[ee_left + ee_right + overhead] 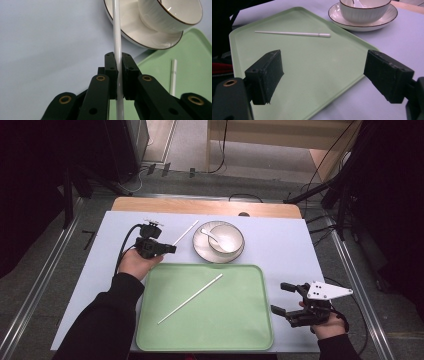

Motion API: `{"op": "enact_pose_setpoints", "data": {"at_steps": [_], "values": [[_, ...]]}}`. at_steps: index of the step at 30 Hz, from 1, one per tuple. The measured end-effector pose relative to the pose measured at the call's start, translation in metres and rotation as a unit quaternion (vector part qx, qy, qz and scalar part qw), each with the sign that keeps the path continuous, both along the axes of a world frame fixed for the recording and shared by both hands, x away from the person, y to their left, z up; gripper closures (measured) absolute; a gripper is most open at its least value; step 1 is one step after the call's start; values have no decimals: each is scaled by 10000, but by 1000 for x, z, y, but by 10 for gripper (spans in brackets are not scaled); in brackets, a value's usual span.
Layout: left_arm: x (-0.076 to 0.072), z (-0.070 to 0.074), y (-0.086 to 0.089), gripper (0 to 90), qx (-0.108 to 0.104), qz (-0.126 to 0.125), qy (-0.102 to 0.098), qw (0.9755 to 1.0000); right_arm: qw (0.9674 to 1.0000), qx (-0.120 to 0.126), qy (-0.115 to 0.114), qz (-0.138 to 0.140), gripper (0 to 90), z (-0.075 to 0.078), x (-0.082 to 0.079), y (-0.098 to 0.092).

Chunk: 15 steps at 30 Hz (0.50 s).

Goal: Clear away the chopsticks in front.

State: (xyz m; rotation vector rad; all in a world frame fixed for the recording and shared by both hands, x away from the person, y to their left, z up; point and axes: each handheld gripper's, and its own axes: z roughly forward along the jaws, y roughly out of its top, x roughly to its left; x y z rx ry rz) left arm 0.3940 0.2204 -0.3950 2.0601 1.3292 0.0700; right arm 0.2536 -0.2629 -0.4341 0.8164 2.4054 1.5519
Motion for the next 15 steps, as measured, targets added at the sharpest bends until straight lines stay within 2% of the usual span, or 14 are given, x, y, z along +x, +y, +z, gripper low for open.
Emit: {"op": "enact_pose_setpoints", "data": {"at_steps": [8, 15], "values": [[-33, 0, 9, 857, -176, -218, -80, 9996, 10000, -13, 27, 3, 162, 0, 0, 1], [-55, 2, 13, 857, -219, -328, -119, 9991, 10000, -18, 34, 1, 162, 0, -1, 1]]}}
